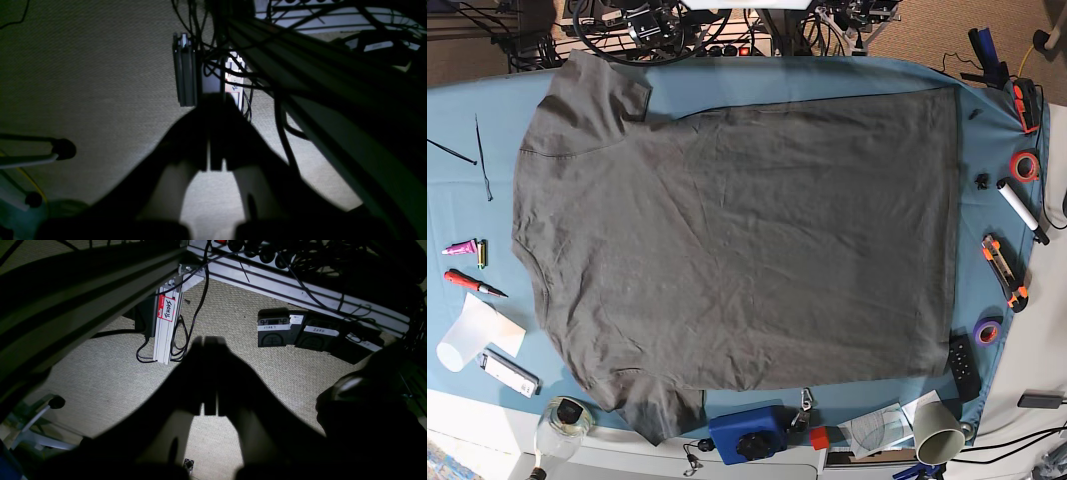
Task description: Fold the T-shirt properly
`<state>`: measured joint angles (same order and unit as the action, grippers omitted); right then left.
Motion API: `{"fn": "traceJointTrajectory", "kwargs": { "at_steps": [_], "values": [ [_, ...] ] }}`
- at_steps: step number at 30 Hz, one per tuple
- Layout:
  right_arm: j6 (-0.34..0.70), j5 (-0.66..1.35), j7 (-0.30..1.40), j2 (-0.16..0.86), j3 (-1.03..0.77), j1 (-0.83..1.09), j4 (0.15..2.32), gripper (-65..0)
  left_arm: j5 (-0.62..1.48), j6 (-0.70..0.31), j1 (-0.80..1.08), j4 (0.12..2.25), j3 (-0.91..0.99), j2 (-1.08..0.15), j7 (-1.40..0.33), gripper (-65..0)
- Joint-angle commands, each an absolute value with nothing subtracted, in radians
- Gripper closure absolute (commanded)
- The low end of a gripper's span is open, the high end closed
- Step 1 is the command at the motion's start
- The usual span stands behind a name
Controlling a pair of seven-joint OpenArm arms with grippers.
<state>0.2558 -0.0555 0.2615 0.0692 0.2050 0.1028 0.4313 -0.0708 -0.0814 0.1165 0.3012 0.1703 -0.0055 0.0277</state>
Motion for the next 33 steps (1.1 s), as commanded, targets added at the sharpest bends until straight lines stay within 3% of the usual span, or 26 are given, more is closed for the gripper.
{"fn": "traceJointTrajectory", "kwargs": {
  "at_steps": [1,26,33],
  "values": [
    [0.262,-0.060,0.258,0.075,0.204,0.102,0.437,0.0,-0.075,-0.087,0.119,0.307,0.168,-0.003,0.035,0.0],
    [0.262,-0.060,0.288,0.095,0.204,0.157,0.446,0.0,-0.075,-0.091,0.152,0.308,0.168,-0.033,0.026,0.0],
    [0.261,-0.057,0.307,0.158,0.204,0.334,0.667,0.0,-0.070,-0.102,0.265,0.381,0.168,-0.081,0.023,0.0]
  ]
}}
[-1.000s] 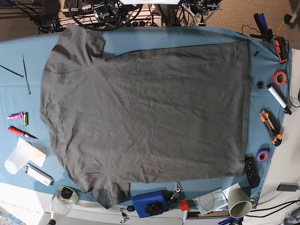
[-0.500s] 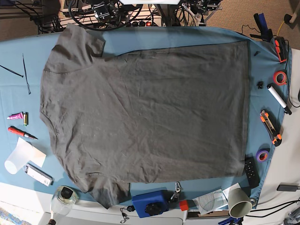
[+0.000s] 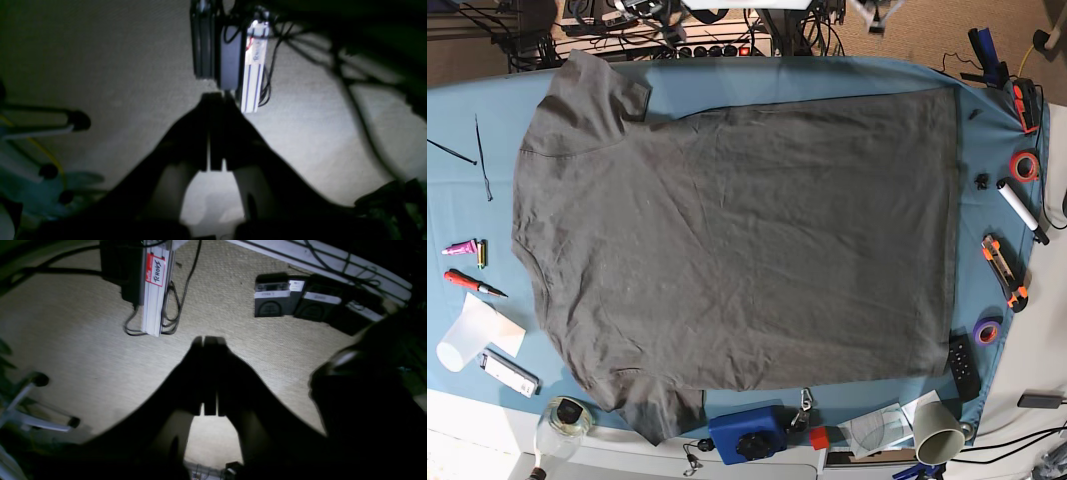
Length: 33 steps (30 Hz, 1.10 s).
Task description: Fold the T-shirt properly
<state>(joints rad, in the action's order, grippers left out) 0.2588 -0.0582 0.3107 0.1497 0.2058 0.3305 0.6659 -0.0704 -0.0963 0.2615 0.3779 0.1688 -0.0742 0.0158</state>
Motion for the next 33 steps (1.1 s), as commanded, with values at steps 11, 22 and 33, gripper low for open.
{"fn": "traceJointTrajectory", "kwargs": {
  "at_steps": [11,22,33],
  "values": [
    [0.261,0.148,0.379,0.289,0.070,0.731,1.229,0.0,0.157,-0.212,0.604,0.839,0.168,-0.179,-0.004,0.0],
    [0.301,0.509,0.736,0.288,-0.270,1.067,1.842,0.0,0.248,-0.208,0.938,1.399,0.169,-0.220,-0.090,0.0],
    [0.393,0.768,0.951,0.224,-0.646,1.149,2.270,0.0,0.315,-0.208,1.150,1.866,0.248,-0.221,-0.192,0.0]
  ]
}}
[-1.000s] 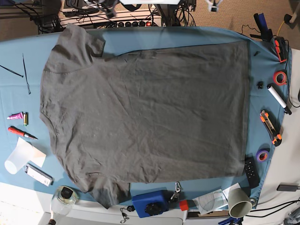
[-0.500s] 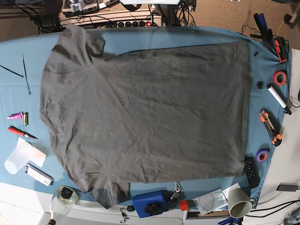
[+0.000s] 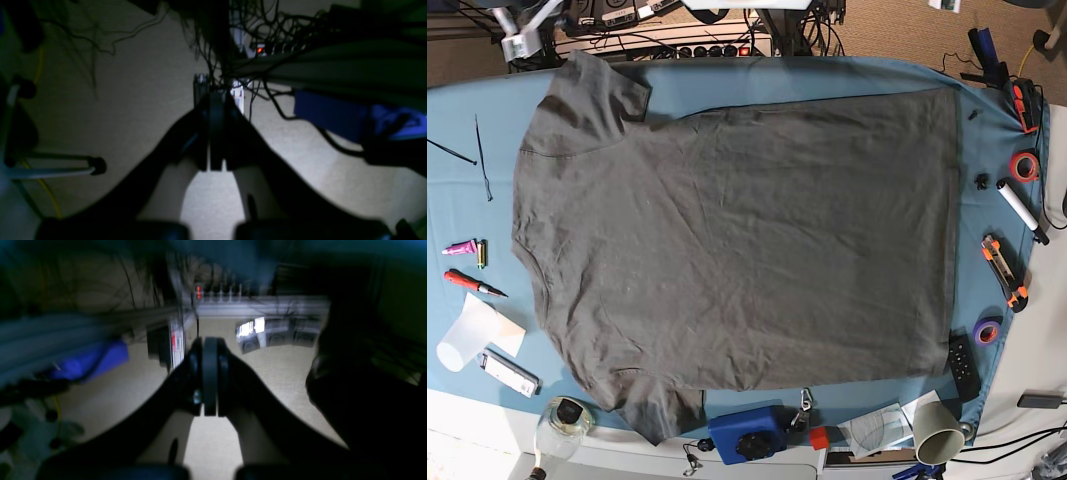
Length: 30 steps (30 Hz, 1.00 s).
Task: Fold the T-shirt properly
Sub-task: 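Move both grippers down toward the shoulder corners of the grey T-shirt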
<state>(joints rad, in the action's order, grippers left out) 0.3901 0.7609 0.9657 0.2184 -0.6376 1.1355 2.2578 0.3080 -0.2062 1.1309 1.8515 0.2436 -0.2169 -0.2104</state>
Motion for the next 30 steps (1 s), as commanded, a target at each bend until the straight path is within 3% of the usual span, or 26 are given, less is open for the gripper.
{"fn": "traceJointTrajectory", "kwargs": {
  "at_steps": [1,6,11,17,22,26,30],
  "values": [
    [0.393,0.770,0.951,0.221,-0.675,1.145,2.294,0.0,0.316,-0.208,1.158,1.897,0.255,-0.221,-0.199,0.0],
    [0.458,0.762,0.950,0.221,-0.773,1.127,2.355,-0.3,0.315,-0.208,1.166,1.998,0.274,-0.221,-0.214,0.0],
    [0.519,0.762,0.942,0.218,-0.786,1.127,2.355,-28.5,0.315,-0.208,1.166,2.032,0.273,-0.219,-0.218,0.0],
    [0.500,0.759,0.864,0.158,-0.786,1.118,2.355,-29.4,0.315,-0.208,1.166,2.032,0.273,-0.216,-0.218,0.0],
    [0.485,0.749,0.941,0.159,-0.786,1.070,2.355,-29.4,0.315,-0.208,1.166,2.049,0.273,-0.216,-0.222,-0.7],
    [0.485,0.767,0.995,0.157,-0.786,1.009,2.355,-29.4,0.316,-0.208,1.166,2.091,0.273,-0.217,-0.247,-16.6],
    [0.486,0.759,1.001,0.158,-0.786,0.950,2.354,-29.4,0.316,-0.208,1.166,2.147,0.273,-0.217,-0.324,-19.6]
  ]
}}
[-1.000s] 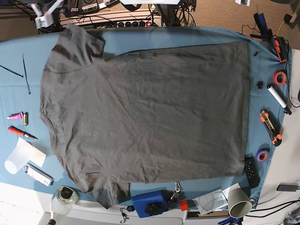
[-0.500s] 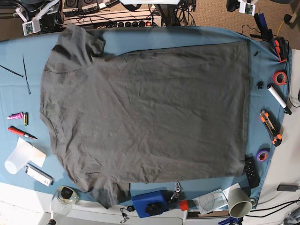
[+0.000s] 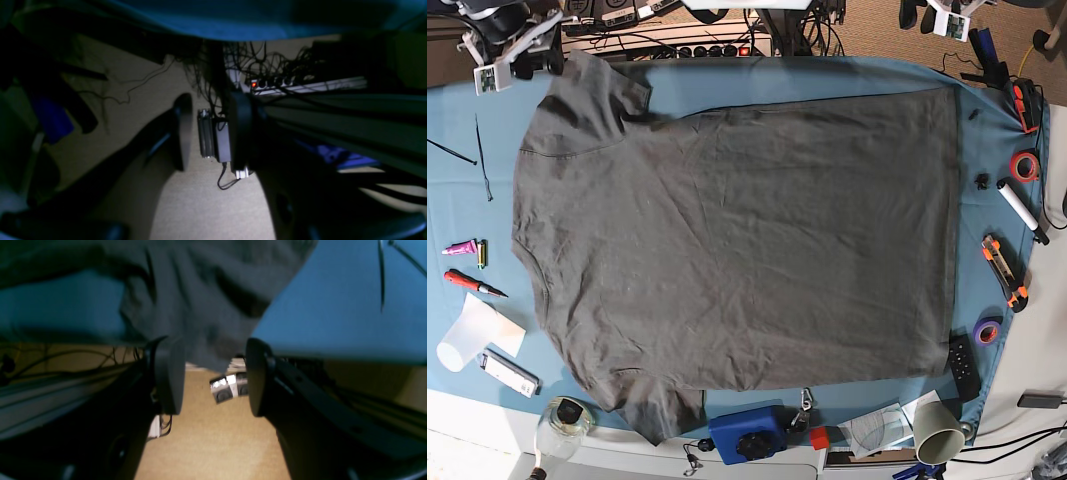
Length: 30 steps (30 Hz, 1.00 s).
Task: Fold the T-shirt properly
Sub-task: 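Move both grippers down toward the shoulder corners of the grey T-shirt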
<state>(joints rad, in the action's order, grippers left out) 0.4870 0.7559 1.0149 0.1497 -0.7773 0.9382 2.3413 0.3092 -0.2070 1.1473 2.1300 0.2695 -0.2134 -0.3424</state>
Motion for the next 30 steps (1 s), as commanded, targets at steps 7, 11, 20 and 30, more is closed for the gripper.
{"fn": "traceJointTrajectory", "kwargs": {
  "at_steps": [7,11,20,30],
  "values": [
    [0.486,0.756,1.003,0.165,-0.802,0.861,2.287,-29.4,0.315,-0.208,1.163,2.284,0.273,-0.216,-0.399,-28.0],
    [0.490,0.852,1.041,0.167,-0.866,0.794,2.162,-29.4,0.315,-0.153,1.130,2.337,0.273,-0.216,-0.466,-30.7],
    [0.636,1.130,1.131,0.290,-1.023,0.716,1.826,-29.4,0.308,-0.128,1.113,2.339,0.273,-0.216,-0.479,-30.7],
    [0.698,1.412,1.318,0.395,-1.012,0.599,1.503,-29.3,0.308,-0.131,1.098,2.339,0.273,-0.216,-0.479,-30.7]
  ]
}}
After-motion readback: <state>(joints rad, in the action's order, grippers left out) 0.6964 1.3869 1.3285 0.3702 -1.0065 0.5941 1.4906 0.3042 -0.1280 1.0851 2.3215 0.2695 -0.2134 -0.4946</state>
